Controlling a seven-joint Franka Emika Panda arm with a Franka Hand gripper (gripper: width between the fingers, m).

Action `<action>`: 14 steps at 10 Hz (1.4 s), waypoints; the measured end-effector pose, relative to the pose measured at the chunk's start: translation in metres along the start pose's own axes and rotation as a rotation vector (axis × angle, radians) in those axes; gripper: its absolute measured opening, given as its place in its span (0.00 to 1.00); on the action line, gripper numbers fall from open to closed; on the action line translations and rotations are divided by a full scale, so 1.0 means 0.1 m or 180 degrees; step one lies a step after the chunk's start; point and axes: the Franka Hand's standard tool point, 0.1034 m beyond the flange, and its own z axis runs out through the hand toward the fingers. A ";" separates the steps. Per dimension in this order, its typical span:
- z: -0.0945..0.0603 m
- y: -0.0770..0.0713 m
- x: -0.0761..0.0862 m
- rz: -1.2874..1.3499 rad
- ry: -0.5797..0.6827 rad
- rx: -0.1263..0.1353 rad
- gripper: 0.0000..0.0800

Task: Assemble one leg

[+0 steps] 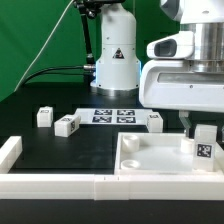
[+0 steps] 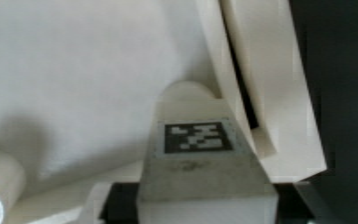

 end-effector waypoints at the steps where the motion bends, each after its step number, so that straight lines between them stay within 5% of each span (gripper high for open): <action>1: 0.00 0.05 0.02 0.0235 0.0030 -0.0060 0.36; 5: -0.01 0.27 0.05 0.1305 0.0097 -0.0275 0.38; 8: -0.01 0.34 0.07 0.1452 0.0102 -0.0303 0.39; 11: -0.02 0.33 0.07 0.1452 0.0103 -0.0299 0.77; 14: -0.02 0.33 0.07 0.1452 0.0103 -0.0298 0.81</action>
Offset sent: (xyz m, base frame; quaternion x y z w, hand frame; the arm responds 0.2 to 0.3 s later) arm -0.0025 0.0003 -0.0001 -0.0133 0.0029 0.2035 0.9790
